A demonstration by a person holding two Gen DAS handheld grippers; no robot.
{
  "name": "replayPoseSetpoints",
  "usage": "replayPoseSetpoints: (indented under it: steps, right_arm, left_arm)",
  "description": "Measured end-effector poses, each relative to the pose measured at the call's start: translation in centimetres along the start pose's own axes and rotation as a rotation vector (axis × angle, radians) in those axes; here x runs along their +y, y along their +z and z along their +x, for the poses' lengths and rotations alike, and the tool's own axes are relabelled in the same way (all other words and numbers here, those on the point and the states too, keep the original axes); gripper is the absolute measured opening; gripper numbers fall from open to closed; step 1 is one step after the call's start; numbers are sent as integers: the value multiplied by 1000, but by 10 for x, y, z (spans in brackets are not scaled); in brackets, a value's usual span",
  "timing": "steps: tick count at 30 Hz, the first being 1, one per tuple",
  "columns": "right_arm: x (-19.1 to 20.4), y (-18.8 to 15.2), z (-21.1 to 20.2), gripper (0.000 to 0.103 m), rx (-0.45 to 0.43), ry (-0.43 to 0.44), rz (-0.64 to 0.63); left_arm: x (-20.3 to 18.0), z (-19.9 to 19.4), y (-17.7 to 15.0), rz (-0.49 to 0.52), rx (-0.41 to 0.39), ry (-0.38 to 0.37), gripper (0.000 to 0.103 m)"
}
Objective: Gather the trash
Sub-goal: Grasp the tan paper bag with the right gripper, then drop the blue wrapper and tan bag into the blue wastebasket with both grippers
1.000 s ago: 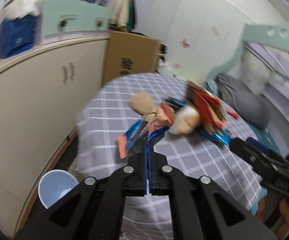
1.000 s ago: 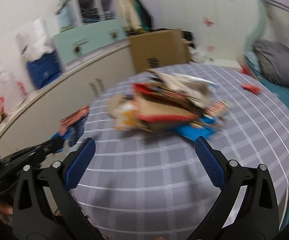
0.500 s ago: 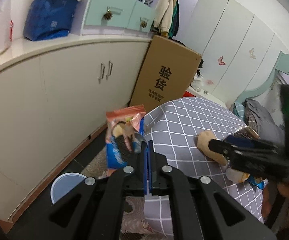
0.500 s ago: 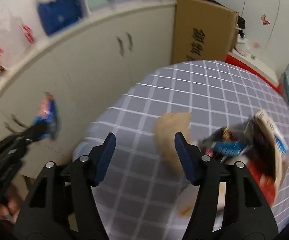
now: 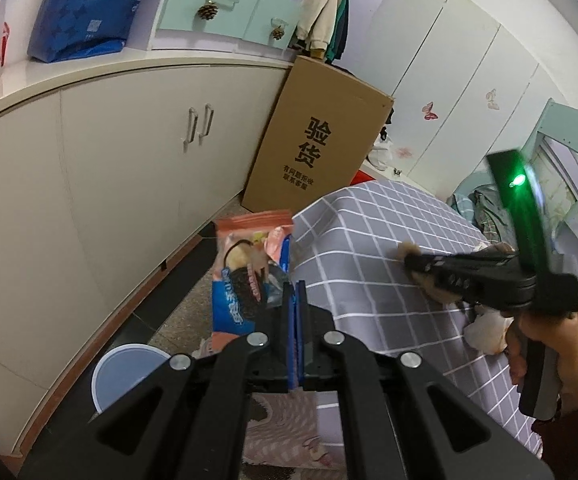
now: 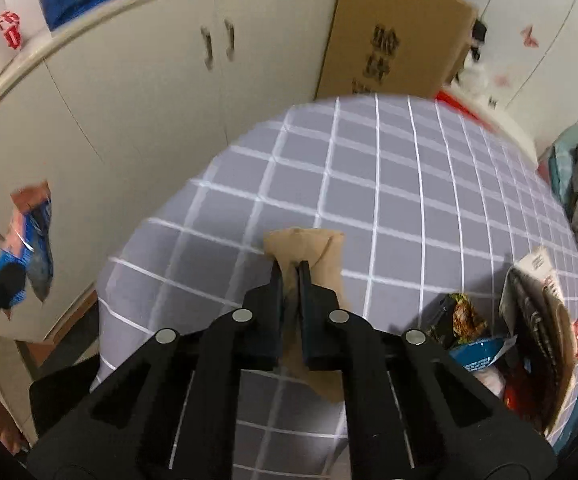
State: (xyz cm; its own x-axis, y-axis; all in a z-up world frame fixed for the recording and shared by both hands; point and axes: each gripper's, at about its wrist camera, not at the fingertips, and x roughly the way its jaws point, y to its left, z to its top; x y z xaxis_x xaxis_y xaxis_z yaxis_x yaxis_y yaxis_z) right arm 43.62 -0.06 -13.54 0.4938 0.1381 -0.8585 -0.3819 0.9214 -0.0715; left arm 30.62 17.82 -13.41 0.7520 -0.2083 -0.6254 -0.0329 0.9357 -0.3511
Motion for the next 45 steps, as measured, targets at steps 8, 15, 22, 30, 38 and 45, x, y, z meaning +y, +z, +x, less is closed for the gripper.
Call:
replayPoseSetpoints:
  steps: [8, 15, 22, 30, 38, 45]
  right_arm:
    - [105, 1, -25, 7, -126, 250, -89]
    - [191, -12, 28, 7, -66, 328, -98]
    - [228, -46, 111, 7, 52, 345, -31]
    - [223, -63, 157, 7, 130, 348, 37]
    - [231, -68, 171, 7, 172, 373, 43]
    - [239, -70, 174, 7, 181, 393, 33]
  left_arm:
    - [62, -10, -13, -90, 15, 54, 1]
    - [141, 16, -43, -204, 129, 149, 1]
    - [196, 80, -83, -276, 303, 195, 1]
    - [229, 119, -112, -330, 400, 257, 52]
    - [238, 122, -125, -324, 415, 282, 62]
    - [251, 103, -131, -356, 402, 305, 63]
